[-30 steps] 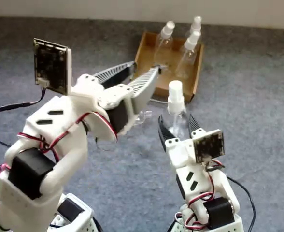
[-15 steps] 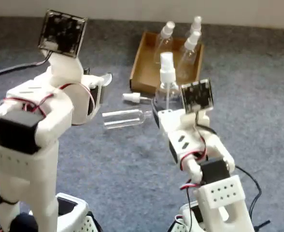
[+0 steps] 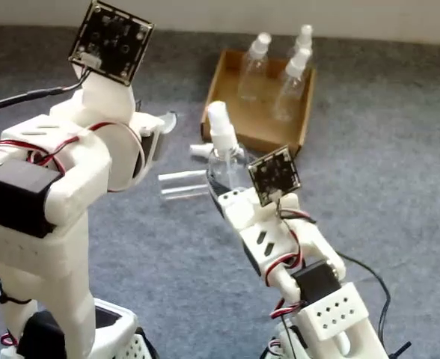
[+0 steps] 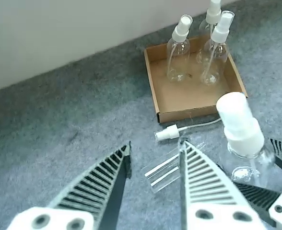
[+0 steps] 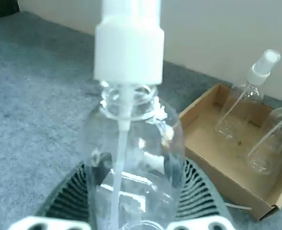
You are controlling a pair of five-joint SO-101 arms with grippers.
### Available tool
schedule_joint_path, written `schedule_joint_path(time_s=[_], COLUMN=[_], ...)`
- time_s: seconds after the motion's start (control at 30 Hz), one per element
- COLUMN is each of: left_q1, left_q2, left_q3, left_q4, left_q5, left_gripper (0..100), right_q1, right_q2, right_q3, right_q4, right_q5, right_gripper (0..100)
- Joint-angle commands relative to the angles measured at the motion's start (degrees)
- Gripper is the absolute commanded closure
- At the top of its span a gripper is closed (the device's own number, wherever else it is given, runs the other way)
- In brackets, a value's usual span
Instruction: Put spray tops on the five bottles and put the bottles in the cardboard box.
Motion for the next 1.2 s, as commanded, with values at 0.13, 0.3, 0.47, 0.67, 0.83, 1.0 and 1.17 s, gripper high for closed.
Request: schedule_joint_path(time_s=[0.13, 0.3, 0.47, 0.67, 0.83, 1.0, 1.17], left_q1=[3.38, 6.73, 8.84, 6.46, 4.53, 7.25, 13.32], left_q2=[0.92, 3.21, 6.2, 7.52, 7.87, 7.43, 7.43], left_q3=[-8.31, -6.64, -6.55, -6.73, -5.41, -3.3, -3.3], left_q4=[-0.53, -0.97, -3.16, -6.51, -6.59, -5.8, -1.14], left_q5=[-0.35, -0.35, -0.35, 0.26, 0.79, 0.79, 0.79], left_gripper=[84, 84, 84, 84, 84, 84, 84], right_q1=[-0.66, -5.14, -5.67, -5.58, -5.58, -5.49, -4.0], right_q2=[-1.27, -1.27, -1.36, -6.9, -11.38, -11.47, -11.47], right_q3=[-0.04, 0.13, -0.04, 0.13, 0.13, 0.13, 0.04], right_q4=[-1.45, -0.84, 1.63, 2.77, 5.05, 5.05, 5.05], right_q5=[0.53, 0.53, 0.62, 0.62, 0.62, 0.62, 0.62], right_gripper=[99.5, 99.5, 99.5, 99.5, 99.5, 99.5, 99.5])
